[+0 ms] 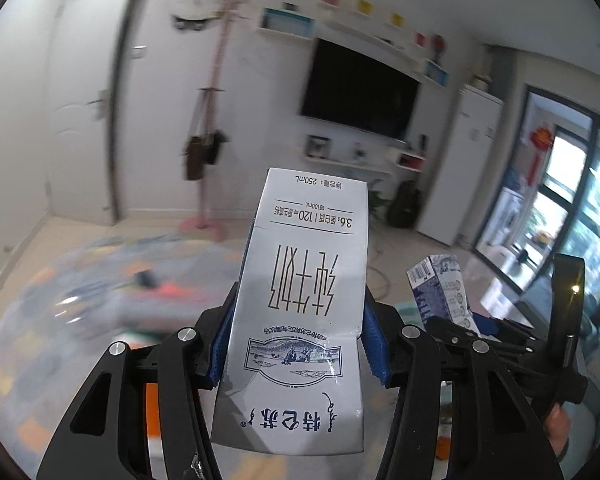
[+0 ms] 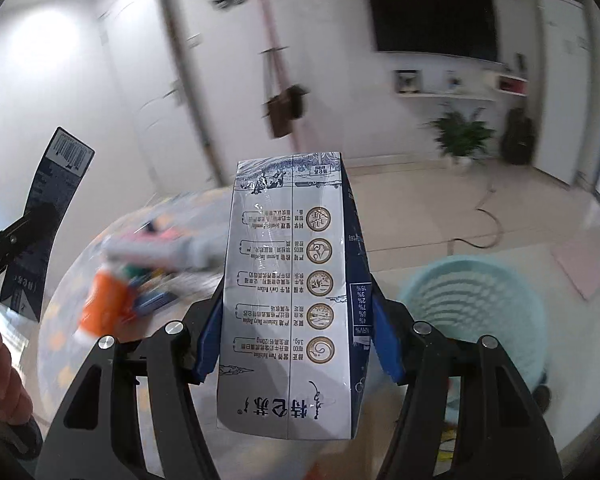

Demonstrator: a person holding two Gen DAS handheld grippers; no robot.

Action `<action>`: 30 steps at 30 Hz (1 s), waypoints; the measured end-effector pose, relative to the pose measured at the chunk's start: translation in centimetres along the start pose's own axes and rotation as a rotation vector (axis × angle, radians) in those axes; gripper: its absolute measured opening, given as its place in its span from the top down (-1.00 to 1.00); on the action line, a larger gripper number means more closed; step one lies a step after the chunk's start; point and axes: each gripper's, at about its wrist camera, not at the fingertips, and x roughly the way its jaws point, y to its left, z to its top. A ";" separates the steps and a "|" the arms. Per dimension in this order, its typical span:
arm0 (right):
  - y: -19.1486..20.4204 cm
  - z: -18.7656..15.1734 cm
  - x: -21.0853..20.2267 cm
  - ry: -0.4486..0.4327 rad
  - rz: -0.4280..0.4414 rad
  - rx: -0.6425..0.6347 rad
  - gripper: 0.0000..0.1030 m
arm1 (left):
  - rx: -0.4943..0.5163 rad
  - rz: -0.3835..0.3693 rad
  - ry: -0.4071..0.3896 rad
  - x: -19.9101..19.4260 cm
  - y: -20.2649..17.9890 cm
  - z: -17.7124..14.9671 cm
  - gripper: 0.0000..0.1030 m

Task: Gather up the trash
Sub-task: 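Carry both cartons over the blue basket and open both tools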

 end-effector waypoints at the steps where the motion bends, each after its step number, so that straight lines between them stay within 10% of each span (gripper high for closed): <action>1: -1.2 0.1 -0.1 -0.004 -0.016 0.022 -0.15 | 0.015 -0.015 0.011 0.9 -1.1 -0.1 -0.01; 16: -17.0 -3.1 5.5 0.112 -0.205 0.349 -0.15 | 0.006 -0.226 0.300 18.9 -10.0 -5.5 -0.01; 25: -20.2 -4.7 8.6 0.187 -0.234 0.413 -0.16 | 0.035 -0.261 0.401 23.3 -11.4 -8.9 -0.03; 30: -21.0 -5.3 9.2 0.214 -0.247 0.427 -0.20 | 0.044 -0.259 0.406 23.7 -11.7 -9.0 -0.40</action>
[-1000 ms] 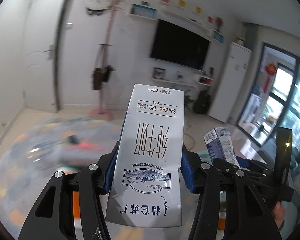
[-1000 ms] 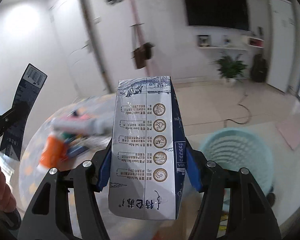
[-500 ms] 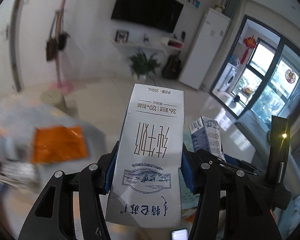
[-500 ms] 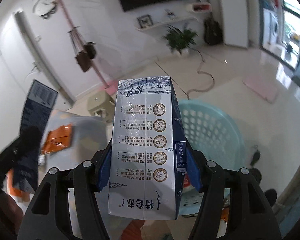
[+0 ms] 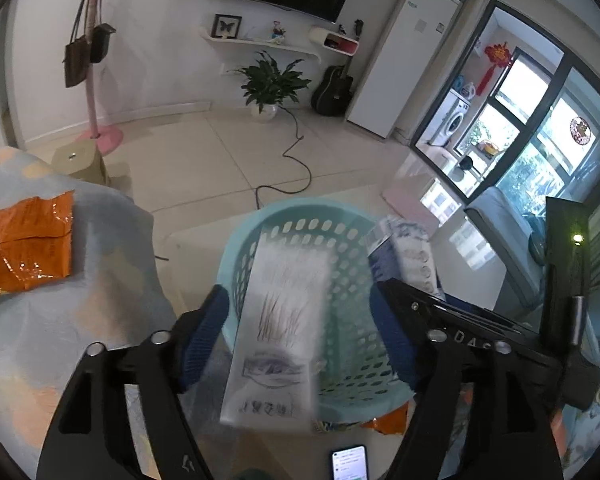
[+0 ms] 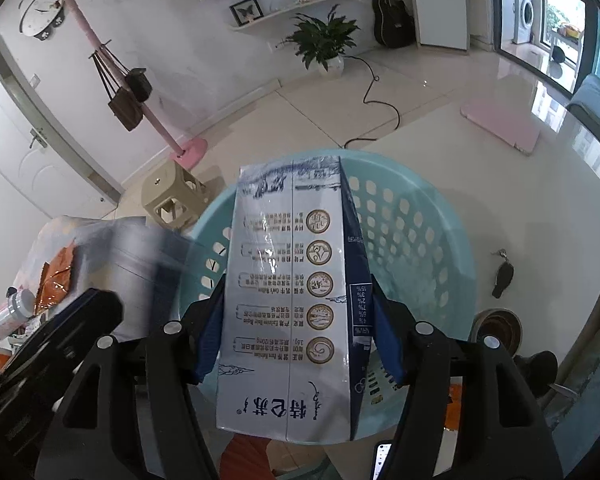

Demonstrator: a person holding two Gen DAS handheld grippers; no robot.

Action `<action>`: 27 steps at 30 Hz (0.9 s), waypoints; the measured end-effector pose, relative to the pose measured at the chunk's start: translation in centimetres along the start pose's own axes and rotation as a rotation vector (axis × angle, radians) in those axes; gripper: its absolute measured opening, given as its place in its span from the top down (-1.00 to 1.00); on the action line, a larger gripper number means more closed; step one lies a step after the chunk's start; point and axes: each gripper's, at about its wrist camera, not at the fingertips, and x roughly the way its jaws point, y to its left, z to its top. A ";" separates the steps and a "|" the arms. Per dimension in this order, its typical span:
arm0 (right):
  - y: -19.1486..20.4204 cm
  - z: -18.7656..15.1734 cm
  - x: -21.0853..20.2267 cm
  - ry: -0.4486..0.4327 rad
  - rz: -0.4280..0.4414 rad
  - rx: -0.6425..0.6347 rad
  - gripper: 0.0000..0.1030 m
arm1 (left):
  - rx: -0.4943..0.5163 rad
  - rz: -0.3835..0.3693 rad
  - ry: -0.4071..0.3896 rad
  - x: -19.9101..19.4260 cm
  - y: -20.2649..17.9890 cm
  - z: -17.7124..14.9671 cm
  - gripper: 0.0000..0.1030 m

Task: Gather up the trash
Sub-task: 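Carry both cartons over the blue basket and open both tools, then return to the table and grasp the orange paper cup with the left tool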

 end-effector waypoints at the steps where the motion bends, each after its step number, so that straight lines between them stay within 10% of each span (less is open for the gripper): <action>1: -0.1 0.1 0.1 0.003 -0.002 0.004 -0.21 | 0.003 -0.005 -0.002 -0.3 0.1 0.0 -0.40; 15: 5.6 -1.4 -6.2 -0.126 0.101 -0.126 -0.22 | -0.015 0.032 -0.173 -10.3 1.3 -0.9 -0.40; 27: 18.7 -6.1 -10.9 -0.195 0.314 -0.423 -0.22 | -0.164 0.314 -0.360 -25.3 10.0 -5.5 -0.57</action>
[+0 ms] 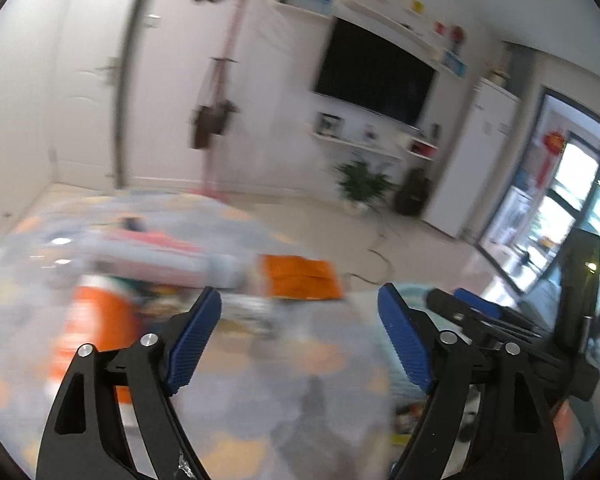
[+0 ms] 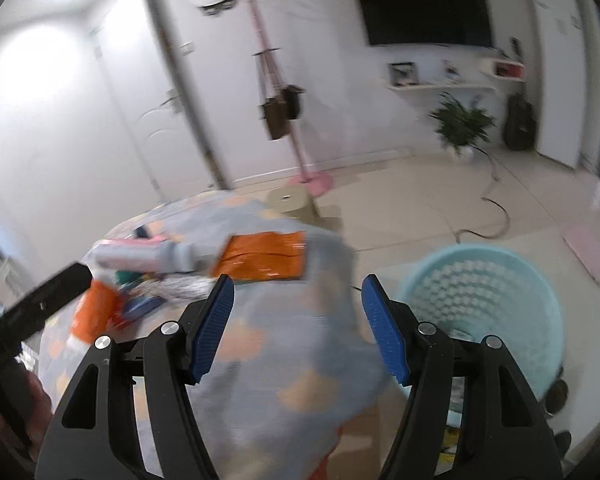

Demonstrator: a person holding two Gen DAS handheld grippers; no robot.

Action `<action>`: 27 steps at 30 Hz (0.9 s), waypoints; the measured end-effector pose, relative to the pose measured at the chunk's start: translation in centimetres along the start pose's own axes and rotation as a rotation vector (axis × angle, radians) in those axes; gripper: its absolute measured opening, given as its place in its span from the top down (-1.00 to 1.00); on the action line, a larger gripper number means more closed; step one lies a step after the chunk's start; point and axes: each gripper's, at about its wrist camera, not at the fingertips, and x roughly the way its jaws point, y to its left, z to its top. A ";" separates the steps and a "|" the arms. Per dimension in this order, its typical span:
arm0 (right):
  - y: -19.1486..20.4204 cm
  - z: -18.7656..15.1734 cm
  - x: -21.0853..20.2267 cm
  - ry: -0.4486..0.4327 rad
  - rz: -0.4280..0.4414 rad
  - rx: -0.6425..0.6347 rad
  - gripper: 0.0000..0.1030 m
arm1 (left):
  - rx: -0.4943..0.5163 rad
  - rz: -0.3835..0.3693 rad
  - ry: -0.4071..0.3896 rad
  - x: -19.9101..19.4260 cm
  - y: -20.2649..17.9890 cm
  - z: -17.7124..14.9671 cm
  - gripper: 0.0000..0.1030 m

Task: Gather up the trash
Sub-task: 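Return to the table and grasp the orange paper cup with the left tool, then grasp the white polka-dot wrapper with the right tool while left holds the cup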

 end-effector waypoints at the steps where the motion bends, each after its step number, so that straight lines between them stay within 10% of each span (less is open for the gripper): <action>1: 1.1 -0.1 0.4 0.004 0.017 -0.019 -0.22 | -0.012 0.025 0.000 -0.6 1.2 0.2 -0.59; 13: 9.1 -1.7 6.2 0.088 0.108 -0.215 -0.22 | -0.135 0.174 0.180 1.3 12.0 -3.0 -0.65; 27: 12.4 -1.8 11.0 0.144 0.125 -0.354 -0.22 | -0.161 0.208 0.189 3.8 14.4 -3.6 -0.60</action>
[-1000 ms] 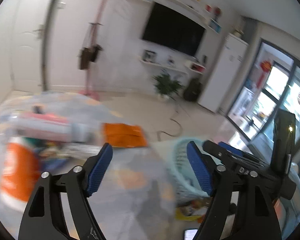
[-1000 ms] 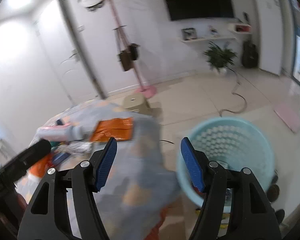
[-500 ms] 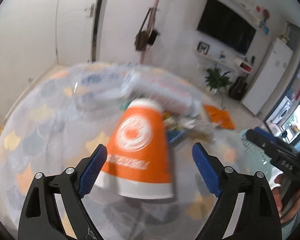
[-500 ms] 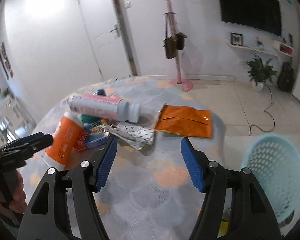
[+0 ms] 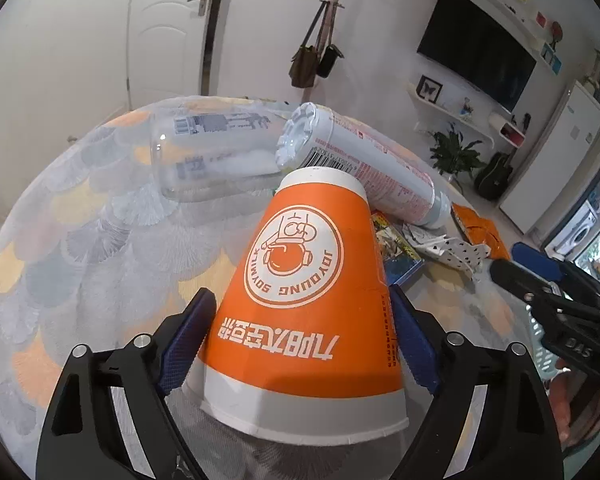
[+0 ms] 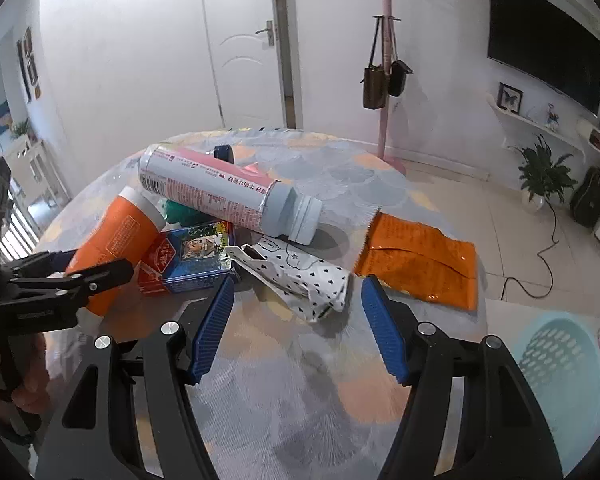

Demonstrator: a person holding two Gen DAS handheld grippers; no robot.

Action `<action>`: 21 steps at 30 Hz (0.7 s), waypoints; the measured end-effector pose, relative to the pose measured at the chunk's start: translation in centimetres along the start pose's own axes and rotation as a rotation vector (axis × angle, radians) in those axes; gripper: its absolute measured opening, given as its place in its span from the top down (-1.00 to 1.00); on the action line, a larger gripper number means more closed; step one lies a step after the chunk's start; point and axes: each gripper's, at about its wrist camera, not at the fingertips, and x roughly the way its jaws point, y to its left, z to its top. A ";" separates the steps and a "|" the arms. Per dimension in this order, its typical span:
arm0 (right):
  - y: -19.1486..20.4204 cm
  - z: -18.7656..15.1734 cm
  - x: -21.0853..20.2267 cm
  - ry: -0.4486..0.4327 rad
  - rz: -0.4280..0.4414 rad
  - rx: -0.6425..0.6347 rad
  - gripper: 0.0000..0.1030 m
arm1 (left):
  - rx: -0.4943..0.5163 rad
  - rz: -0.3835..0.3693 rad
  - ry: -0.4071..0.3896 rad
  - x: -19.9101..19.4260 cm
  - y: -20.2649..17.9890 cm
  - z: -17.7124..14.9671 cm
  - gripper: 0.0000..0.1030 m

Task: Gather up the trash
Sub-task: 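Grasp the white polka-dot wrapper with the right tool while left holds the cup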

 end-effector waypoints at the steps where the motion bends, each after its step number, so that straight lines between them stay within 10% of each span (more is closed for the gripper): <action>1: 0.2 0.1 0.4 0.004 0.007 -0.011 -0.22 | 0.006 -0.001 -0.004 -0.1 0.0 0.0 -0.58; 14: 1.4 0.4 5.3 0.083 -0.012 -0.101 -0.19 | -0.013 -0.026 -0.055 -2.5 0.1 -0.5 -0.50; 21: 1.4 0.2 5.2 0.089 0.060 -0.096 0.71 | -0.027 -0.038 -0.083 -3.8 0.2 -0.4 -0.50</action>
